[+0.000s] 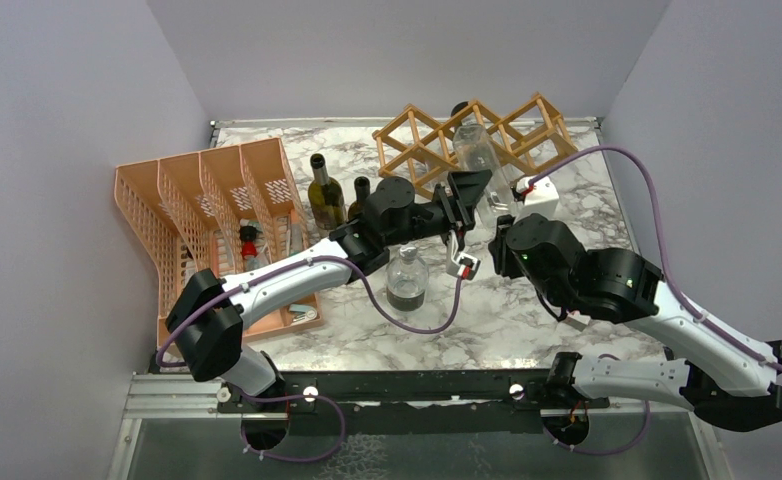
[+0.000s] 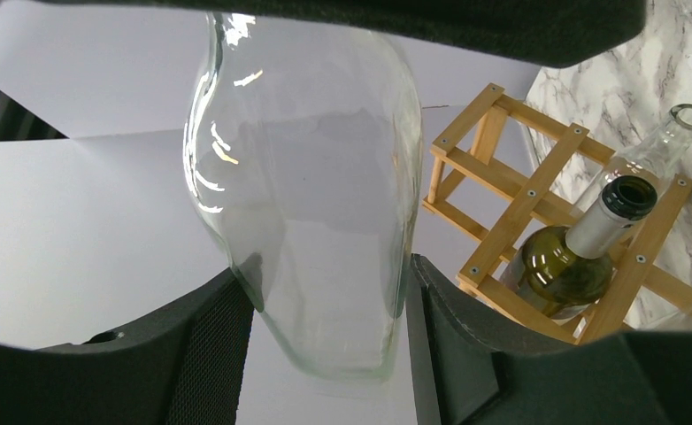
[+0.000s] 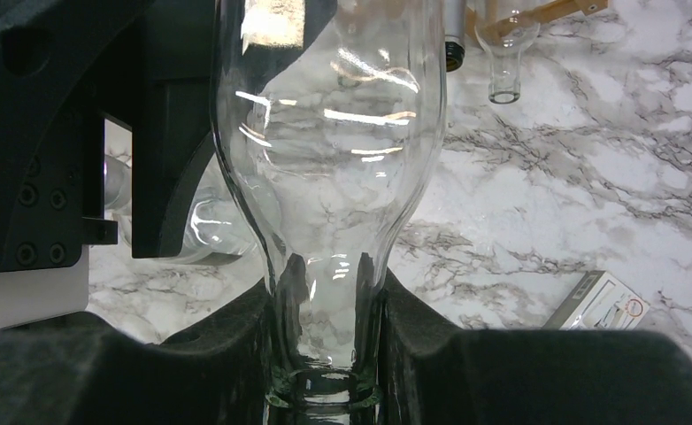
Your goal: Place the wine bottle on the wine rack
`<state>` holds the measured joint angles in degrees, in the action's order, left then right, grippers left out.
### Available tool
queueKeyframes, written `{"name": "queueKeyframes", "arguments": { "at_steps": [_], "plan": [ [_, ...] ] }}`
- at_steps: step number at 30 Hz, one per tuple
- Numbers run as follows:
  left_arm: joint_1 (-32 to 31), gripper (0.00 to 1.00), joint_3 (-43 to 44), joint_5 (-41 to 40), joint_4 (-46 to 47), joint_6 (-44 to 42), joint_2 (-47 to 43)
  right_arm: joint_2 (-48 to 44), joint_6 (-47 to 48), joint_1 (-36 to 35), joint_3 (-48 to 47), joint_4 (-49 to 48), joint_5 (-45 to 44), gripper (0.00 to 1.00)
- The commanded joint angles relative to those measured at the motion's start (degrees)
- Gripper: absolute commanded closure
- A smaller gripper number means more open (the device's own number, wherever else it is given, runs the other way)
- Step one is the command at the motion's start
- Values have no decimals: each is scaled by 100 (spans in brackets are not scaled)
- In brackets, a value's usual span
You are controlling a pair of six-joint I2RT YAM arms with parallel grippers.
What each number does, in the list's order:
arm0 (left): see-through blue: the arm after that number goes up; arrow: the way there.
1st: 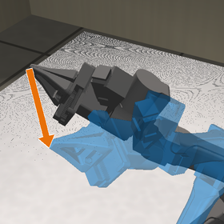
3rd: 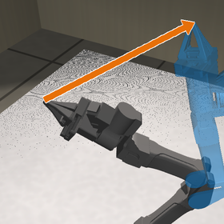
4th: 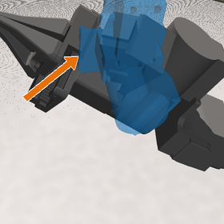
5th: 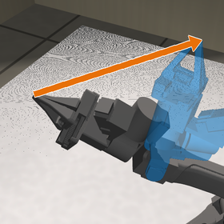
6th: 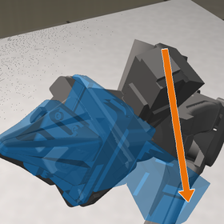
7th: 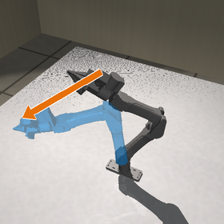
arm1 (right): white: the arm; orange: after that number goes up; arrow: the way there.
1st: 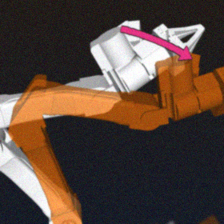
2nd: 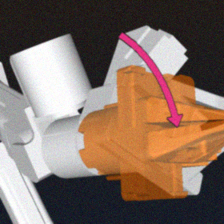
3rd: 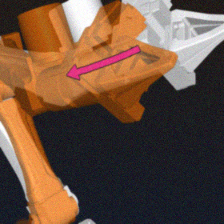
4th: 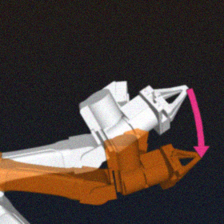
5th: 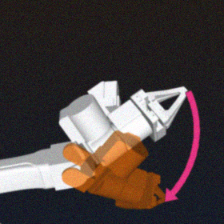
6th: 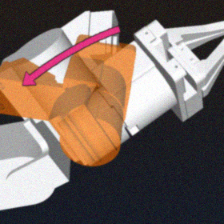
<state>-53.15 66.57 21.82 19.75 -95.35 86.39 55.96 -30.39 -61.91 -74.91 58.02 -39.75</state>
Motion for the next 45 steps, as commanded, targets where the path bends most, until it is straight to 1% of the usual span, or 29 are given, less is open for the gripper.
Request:
{"name": "queueKeyframes", "arguments": {
  "at_steps": [1,2,4,7,9,17,21,24,26,28,31,34,38,40,42,44,45],
  "plan": [
    [-100,87,-78,94,82,-545,-19,-294,-151,-74,-101,-541,309,62],
    [-100,87,-78,93,82,-558,-37,-346,-162,-73,-90,-531,336,55],
    [-100,88,-74,100,88,-578,-66,-414,-177,-74,-86,-525,415,46],
    [-99,88,-98,95,90,-674,-115,-479,-178,-69,-102,-520,498,39],
    [-100,89,-119,88,116,-719,-144,-480,-221,-73,-145,-454,474,36],
    [-99,88,-183,148,146,-843,-341,-94,-641,-67,-294,84,302,36],
    [-100,88,-258,142,148,-967,-448,143,-789,-67,-345,180,294,41],
    [-100,89,-326,123,164,-1042,-536,302,-765,-74,-385,130,242,42],
    [-100,89,-348,87,174,-1041,-576,411,-718,-60,-432,67,213,40],
    [-100,89,-386,58,185,-1059,-617,523,-630,15,-453,-11,248,37],
    [-100,89,-455,36,209,-1063,-690,624,-459,259,-455,-208,365,33],
    [-95,89,-522,26,231,-1073,-746,622,-72,606,-437,-699,818,30],
    [-97,89,-559,-33,240,-1054,-764,554,293,726,-430,-1225,1300,28],
    [-91,89,-557,-39,240,-1048,-766,530,367,737,-433,-1367,1388,28],
    [-91,89,-545,-51,240,-1018,-773,558,362,761,-452,-1405,1285,29],
    [-89,89,-518,-57,240,-979,-773,589,353,790,-458,-1431,1235,33],
    [-90,89,-514,-58,242,-957,-779,612,356,801,-454,-1454,1219,38]
  ]
}}
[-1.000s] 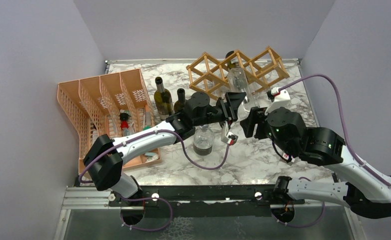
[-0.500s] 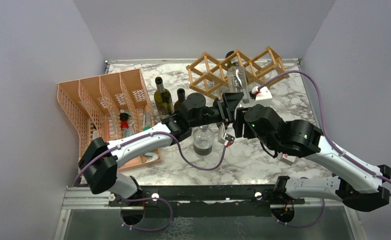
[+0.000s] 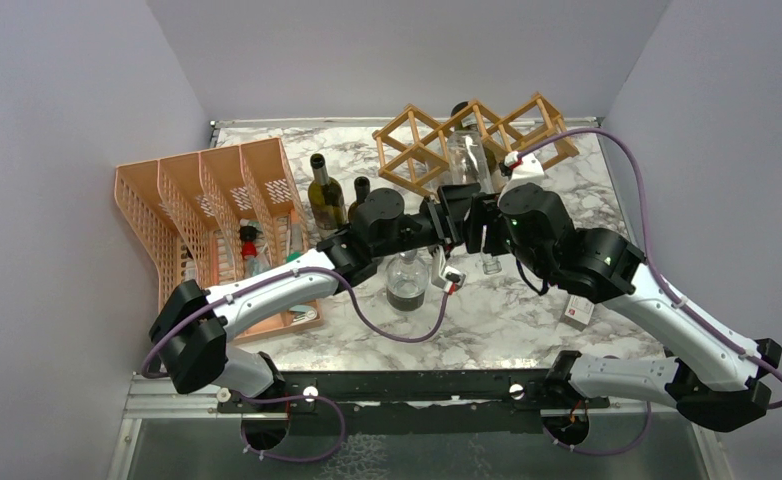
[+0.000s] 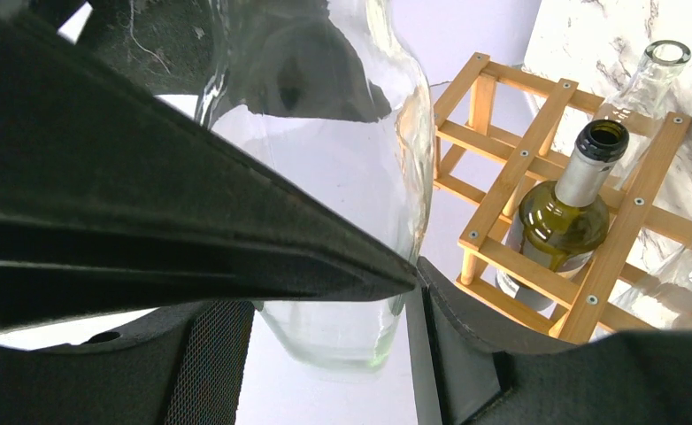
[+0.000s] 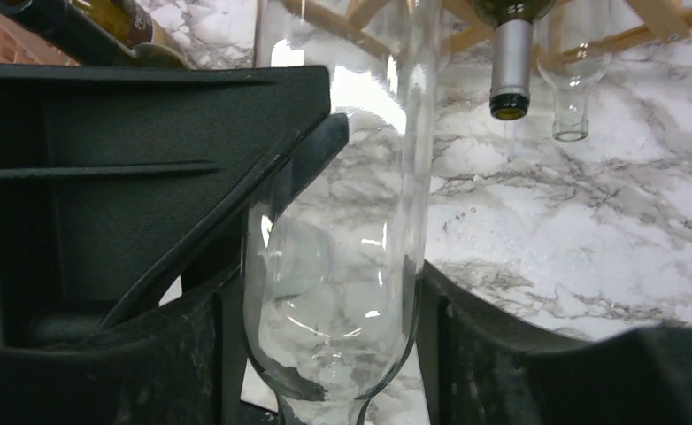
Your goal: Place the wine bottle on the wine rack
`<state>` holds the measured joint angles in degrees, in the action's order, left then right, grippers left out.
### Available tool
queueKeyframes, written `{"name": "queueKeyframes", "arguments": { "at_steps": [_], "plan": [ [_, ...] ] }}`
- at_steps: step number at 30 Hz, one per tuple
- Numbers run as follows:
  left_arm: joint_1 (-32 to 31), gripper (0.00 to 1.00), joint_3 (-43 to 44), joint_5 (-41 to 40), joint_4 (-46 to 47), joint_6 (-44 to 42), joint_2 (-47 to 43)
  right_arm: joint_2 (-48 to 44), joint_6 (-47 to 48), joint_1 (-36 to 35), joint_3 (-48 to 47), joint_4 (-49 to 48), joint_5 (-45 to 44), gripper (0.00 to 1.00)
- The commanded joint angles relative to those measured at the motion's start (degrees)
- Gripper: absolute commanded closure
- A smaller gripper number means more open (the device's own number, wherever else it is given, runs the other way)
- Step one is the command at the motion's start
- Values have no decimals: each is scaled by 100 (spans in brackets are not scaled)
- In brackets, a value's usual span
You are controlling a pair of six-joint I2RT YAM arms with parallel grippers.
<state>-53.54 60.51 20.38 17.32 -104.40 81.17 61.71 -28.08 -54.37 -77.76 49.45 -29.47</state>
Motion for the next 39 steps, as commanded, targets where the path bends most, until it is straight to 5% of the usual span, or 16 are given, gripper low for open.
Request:
{"name": "queueKeyframes", "arguments": {
  "at_steps": [1,5,8,12,13,29,35,39],
  "plan": [
    [-51,89,93,88,483,-37,-264,42,114,60,-155,-629,169,43],
    [-51,87,84,66,483,61,-291,-62,136,67,-40,-944,153,68],
    [-51,70,60,-3,499,280,-313,-136,191,67,22,-1116,-183,83],
    [-54,9,23,-100,572,621,-332,-233,397,68,68,-1412,-425,95],
    [-52,2,16,-140,575,664,-324,-258,462,67,78,-1473,-451,98],
    [-51,1,-197,-744,767,2103,-704,-426,598,67,348,-1614,-1136,99],
    [-56,1,-162,-1929,1200,4501,-1176,-443,432,76,708,-1519,-1068,99],
    [-52,2,208,-3685,1201,6676,-1360,-370,405,177,1009,-1662,-769,99]
  ]
}}
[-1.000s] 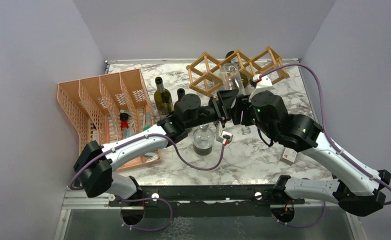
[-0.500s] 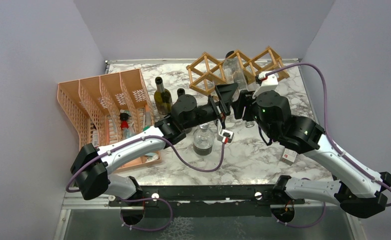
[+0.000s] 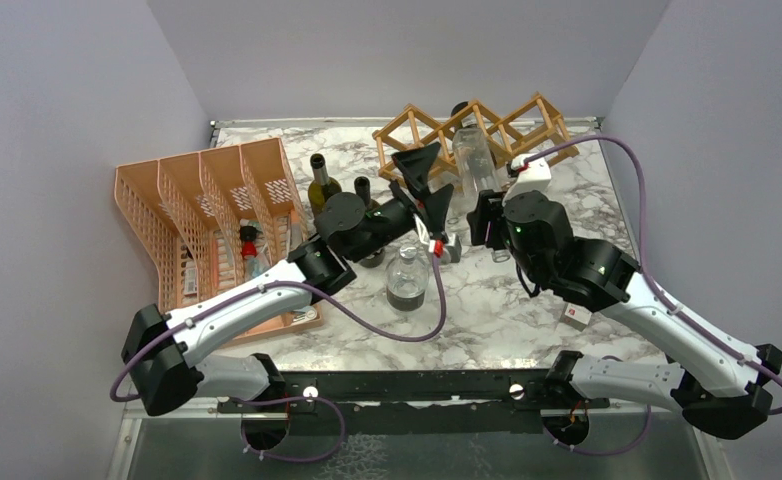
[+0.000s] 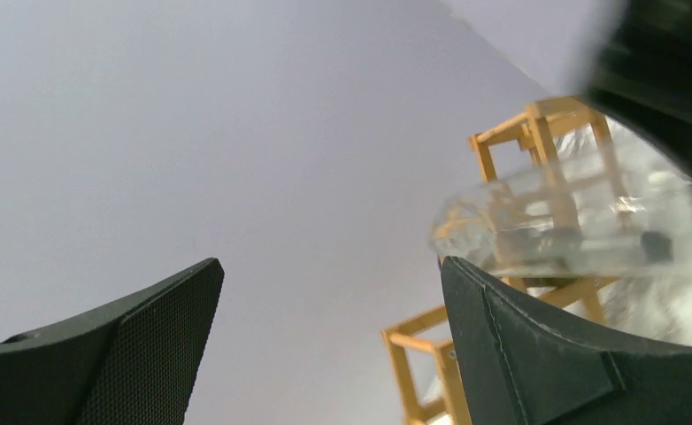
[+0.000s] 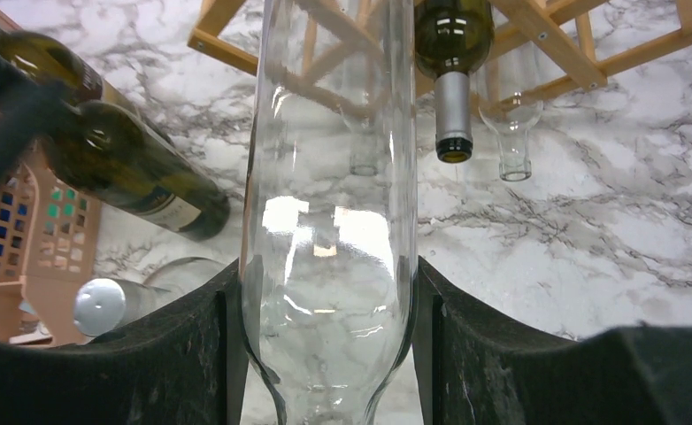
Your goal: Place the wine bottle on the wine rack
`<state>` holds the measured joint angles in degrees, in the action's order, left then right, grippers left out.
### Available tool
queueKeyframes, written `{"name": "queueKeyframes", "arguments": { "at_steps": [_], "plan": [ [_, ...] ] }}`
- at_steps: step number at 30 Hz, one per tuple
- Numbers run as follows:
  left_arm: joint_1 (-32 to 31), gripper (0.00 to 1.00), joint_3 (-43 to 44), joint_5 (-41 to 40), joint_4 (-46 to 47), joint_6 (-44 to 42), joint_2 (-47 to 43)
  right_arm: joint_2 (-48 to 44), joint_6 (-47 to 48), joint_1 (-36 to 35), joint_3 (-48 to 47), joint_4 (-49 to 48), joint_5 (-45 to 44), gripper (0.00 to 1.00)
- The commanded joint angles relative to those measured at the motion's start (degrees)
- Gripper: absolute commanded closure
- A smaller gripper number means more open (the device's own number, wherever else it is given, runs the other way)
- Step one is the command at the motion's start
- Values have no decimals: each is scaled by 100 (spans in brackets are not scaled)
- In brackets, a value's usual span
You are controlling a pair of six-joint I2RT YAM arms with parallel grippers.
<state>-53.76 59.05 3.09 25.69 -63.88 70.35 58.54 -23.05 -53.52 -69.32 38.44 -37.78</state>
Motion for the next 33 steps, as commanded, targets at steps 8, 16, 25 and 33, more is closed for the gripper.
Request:
{"name": "queueKeyframes", "arguments": {
  "at_steps": [8,16,25,33],
  "plan": [
    [-25,1,1143,-3054,-1119,4767,-216,482,199,642,420,-1362,1480,99],
    [-12,1,1472,-3318,-2488,5938,-356,1077,216,726,531,-1758,2010,99],
    [-12,1,1118,-3337,-3054,6392,-709,1554,185,864,750,-2365,1972,99],
    [-12,1,1021,-3381,-3370,6536,-937,2252,6,950,596,-3180,1745,99]
  ]
}}
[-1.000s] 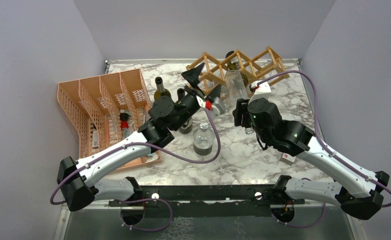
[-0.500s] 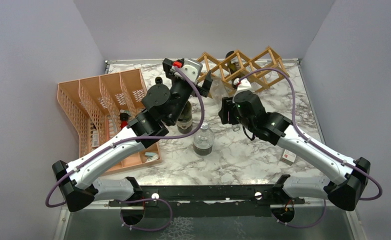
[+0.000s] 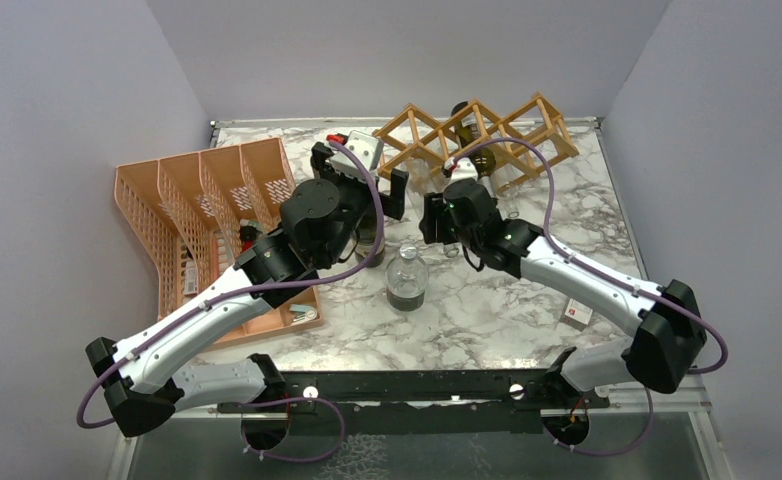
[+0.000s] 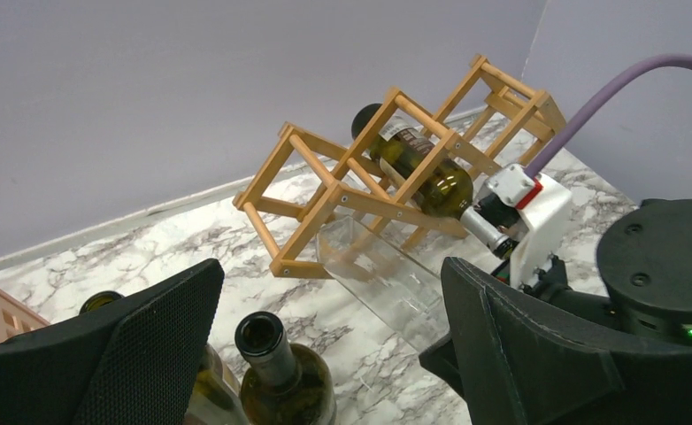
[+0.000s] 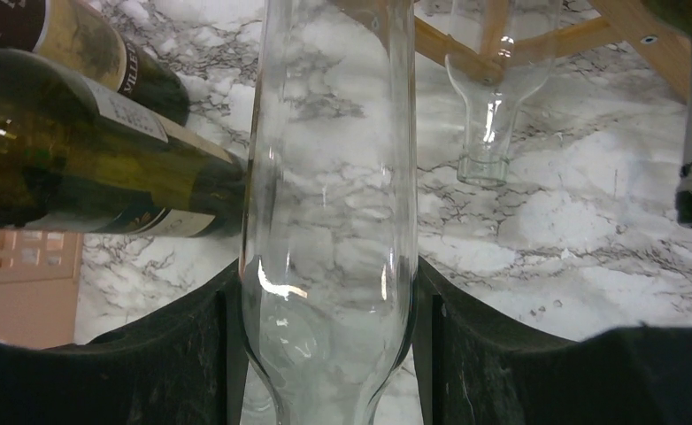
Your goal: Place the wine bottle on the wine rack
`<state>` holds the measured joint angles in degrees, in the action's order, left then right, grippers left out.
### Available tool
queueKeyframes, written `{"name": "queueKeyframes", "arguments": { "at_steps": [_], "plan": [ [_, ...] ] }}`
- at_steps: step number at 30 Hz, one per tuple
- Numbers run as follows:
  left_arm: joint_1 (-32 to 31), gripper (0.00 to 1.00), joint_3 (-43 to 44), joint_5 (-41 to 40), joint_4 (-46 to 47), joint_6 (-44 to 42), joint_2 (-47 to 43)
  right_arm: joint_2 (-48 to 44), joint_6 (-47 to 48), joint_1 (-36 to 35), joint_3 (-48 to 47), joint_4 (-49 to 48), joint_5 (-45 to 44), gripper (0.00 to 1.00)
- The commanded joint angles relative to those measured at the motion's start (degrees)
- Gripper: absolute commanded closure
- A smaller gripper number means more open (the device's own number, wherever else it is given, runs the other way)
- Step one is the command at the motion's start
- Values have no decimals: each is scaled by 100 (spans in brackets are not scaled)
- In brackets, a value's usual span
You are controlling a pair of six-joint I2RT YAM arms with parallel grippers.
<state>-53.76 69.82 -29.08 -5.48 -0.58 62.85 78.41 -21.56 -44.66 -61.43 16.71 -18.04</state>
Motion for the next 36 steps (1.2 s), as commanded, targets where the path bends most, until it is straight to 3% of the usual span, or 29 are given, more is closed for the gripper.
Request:
{"name": "queueKeyframes", "arguments": {
  "at_steps": [1,22,28,36],
  "plan": [
    [-12,1,-65,-172,-283,217,-217,355,-196,85,-246,-1053,-245,99],
    [-12,1,-120,-107,-529,359,-504,1610,-424,535,-387,-3331,-445,99],
    [-8,1,-150,-107,-544,396,-559,1993,-319,689,-679,-3546,-224,99],
    [-12,1,-153,-72,-560,416,-562,2434,-394,816,-1149,-3247,114,69]
  ]
}}
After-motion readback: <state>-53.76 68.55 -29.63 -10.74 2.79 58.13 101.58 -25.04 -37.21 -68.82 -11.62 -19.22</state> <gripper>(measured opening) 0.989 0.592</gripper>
